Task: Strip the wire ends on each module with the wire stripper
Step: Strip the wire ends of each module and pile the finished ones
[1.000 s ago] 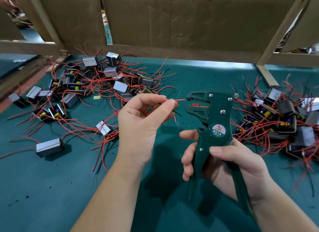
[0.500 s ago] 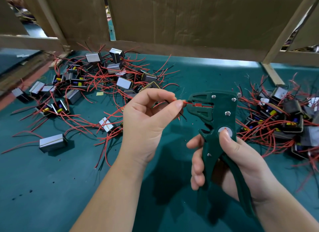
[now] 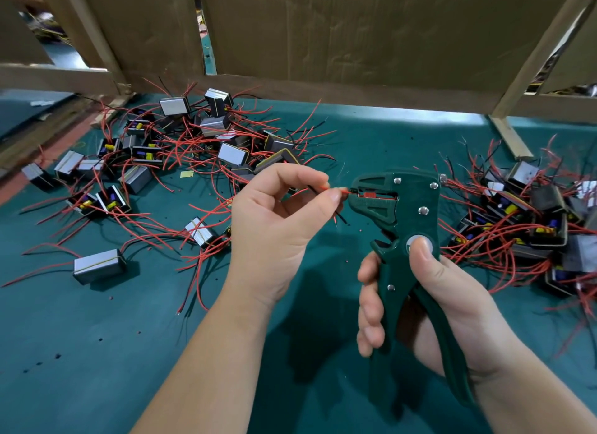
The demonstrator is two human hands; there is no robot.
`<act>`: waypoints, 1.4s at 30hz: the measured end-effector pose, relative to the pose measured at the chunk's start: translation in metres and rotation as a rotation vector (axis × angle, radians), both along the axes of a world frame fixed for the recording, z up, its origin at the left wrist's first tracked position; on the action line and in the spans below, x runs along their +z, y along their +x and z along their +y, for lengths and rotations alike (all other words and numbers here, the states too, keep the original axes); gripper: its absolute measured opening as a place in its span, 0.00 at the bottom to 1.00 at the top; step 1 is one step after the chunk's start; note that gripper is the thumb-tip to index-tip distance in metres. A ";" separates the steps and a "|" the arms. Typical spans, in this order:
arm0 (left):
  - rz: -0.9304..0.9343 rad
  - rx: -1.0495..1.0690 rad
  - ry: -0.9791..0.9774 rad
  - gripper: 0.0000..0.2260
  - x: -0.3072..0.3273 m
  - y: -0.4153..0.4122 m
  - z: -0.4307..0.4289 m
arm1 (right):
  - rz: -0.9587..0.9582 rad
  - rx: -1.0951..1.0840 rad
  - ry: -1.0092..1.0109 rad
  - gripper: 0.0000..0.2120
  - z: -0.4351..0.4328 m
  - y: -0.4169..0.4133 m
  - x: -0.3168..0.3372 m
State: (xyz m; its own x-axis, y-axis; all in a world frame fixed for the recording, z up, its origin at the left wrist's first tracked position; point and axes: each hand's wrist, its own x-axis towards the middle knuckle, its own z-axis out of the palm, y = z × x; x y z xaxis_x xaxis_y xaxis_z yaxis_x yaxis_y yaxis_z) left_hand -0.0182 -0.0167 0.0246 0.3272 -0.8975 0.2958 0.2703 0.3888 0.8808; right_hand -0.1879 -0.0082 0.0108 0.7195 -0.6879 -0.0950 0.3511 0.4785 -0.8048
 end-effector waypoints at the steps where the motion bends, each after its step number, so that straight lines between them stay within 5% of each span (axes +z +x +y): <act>1: -0.011 0.009 0.006 0.09 -0.001 0.000 0.000 | 0.003 -0.018 0.016 0.26 0.001 0.002 0.001; 11: -0.135 0.079 0.114 0.06 -0.007 -0.001 -0.004 | 0.054 -0.222 0.246 0.21 -0.002 0.006 0.015; 16: -0.048 0.191 0.201 0.06 -0.009 0.009 -0.010 | -0.014 -0.191 0.414 0.35 -0.008 -0.002 0.012; 20: -0.013 0.254 0.241 0.07 -0.010 0.014 -0.012 | 0.072 -0.188 0.483 0.32 -0.007 -0.001 0.010; 24: -0.005 0.264 0.245 0.07 -0.010 0.015 -0.012 | 0.143 -0.137 0.532 0.19 -0.006 0.001 0.009; 32: 0.034 0.270 0.229 0.06 -0.010 0.016 -0.011 | 0.018 -0.183 0.597 0.27 -0.010 -0.006 0.007; 37: 0.063 0.277 0.233 0.05 -0.010 0.017 -0.011 | -0.049 -0.157 0.577 0.16 -0.006 -0.009 0.017; 42: 0.083 0.281 0.221 0.05 -0.009 0.018 -0.011 | -0.063 -0.163 0.613 0.19 0.000 -0.001 0.020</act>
